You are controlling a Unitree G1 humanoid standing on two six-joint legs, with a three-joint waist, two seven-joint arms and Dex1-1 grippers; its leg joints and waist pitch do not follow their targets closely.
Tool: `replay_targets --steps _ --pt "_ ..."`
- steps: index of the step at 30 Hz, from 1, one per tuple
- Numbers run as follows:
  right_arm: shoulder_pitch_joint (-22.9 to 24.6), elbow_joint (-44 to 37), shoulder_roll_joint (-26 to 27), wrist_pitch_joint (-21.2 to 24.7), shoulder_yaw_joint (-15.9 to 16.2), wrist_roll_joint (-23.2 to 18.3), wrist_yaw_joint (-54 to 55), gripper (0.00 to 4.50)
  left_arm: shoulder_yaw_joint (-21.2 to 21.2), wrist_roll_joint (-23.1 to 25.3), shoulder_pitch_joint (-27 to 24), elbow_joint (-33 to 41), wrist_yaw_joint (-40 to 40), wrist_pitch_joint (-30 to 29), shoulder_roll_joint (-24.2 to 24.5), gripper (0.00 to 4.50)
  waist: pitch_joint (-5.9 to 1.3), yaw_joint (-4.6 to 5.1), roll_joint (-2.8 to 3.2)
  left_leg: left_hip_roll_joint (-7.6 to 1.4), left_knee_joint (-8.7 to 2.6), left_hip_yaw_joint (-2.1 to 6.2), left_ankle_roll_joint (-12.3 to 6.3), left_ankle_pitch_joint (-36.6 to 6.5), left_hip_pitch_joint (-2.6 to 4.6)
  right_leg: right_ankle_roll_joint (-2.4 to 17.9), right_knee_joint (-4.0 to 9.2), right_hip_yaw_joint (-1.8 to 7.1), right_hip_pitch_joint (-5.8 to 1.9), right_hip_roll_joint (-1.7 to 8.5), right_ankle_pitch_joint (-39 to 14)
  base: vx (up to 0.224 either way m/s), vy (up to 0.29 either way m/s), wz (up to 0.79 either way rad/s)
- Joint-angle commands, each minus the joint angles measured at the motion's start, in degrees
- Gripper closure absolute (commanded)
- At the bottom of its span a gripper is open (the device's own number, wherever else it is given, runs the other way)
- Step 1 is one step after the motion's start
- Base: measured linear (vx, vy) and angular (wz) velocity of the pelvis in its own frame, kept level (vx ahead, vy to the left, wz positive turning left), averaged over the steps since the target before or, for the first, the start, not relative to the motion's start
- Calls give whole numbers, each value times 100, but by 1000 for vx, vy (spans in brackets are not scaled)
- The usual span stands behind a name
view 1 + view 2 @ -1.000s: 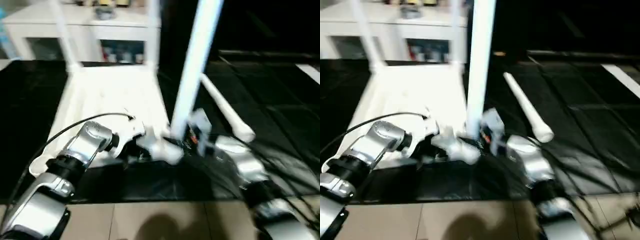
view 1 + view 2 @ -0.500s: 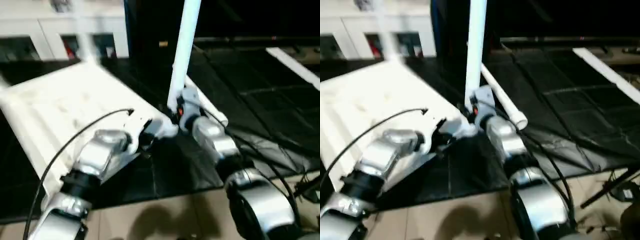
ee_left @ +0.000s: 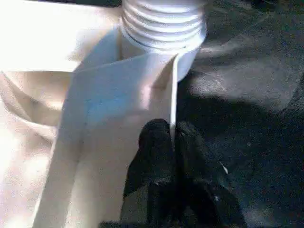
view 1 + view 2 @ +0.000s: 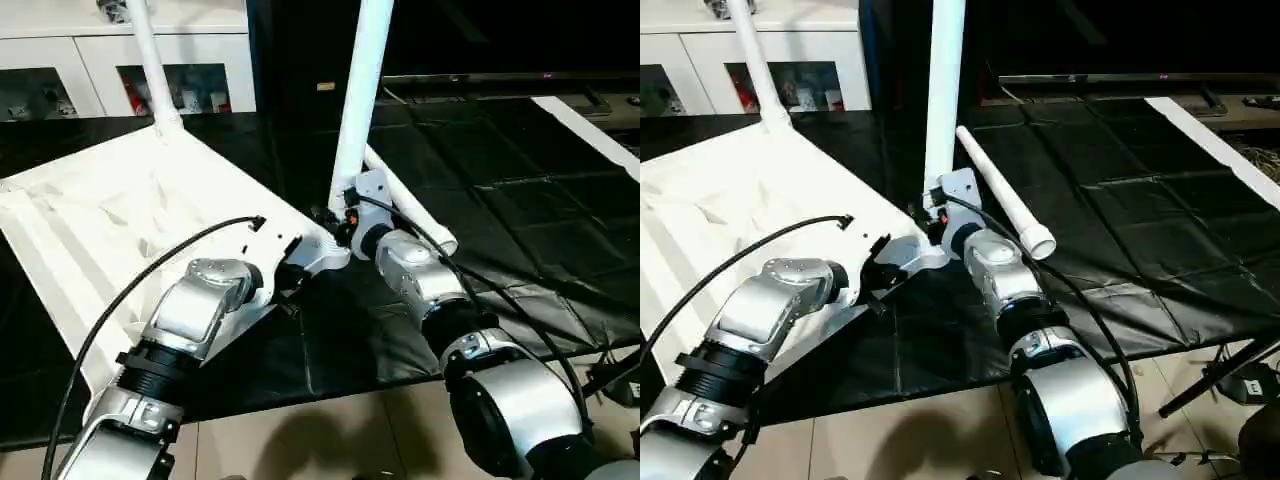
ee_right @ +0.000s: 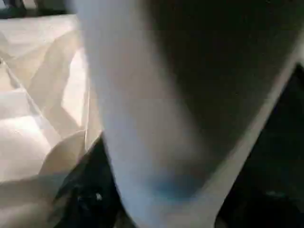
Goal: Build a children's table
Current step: Rotate leg to tighten
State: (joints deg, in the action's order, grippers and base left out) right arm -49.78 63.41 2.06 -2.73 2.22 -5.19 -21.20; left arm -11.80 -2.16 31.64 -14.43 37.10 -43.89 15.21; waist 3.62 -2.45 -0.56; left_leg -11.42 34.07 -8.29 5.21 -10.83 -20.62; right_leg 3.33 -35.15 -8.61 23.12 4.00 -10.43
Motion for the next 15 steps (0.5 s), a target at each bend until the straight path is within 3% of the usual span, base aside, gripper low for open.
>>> replay_targets --steps 1,5,7,9,12,14,15 --pt "231 484 46 310 73 70 -96 155 160 -26 159 344 -32 167 71 450 -387 -67 107 -208 -399 26 -175 -1197 -25 871 513 452 -383 535 -1598 0 0 0" --pt "240 469 17 207 -33 -10 -202 127 145 -31 158 300 9 233 110 450 -389 -80 125 -217 -399 25 -171 -1206 -6 881 520 453 -382 542 -1616 0 0 0" --pt "298 411 -40 127 -52 2 -264 106 118 -29 169 236 74 317 162 450 -407 -93 123 -222 -395 19 -184 -1070 -30 907 493 456 -408 529 -1410 0 0 0" --pt "375 337 -102 75 -61 12 -360 82 71 -17 185 153 143 413 222 450 -408 -113 153 -222 -377 1 -195 -1012 -16 944 502 466 -394 535 -1314 0 0 0" --pt "679 -58 -256 6 -66 -72 -909 59 -43 31 226 -80 335 688 371 450 -419 -153 132 -213 -363 -8 -267 -883 -26 920 485 464 -424 526 -1234 0 0 0" --pt "844 -303 -364 46 -46 -121 -1155 38 -101 51 238 -165 447 790 427 450 -421 -172 185 -225 -368 -5 -308 -817 -15 899 489 462 -409 507 -1153 0 0 0" --pt "894 -381 -396 58 -50 -150 -1244 38 -112 52 241 -187 475 807 439 450 -426 -184 162 -226 -361 -10 -330 -793 -17 902 481 460 -415 496 -1068 0 0 0"
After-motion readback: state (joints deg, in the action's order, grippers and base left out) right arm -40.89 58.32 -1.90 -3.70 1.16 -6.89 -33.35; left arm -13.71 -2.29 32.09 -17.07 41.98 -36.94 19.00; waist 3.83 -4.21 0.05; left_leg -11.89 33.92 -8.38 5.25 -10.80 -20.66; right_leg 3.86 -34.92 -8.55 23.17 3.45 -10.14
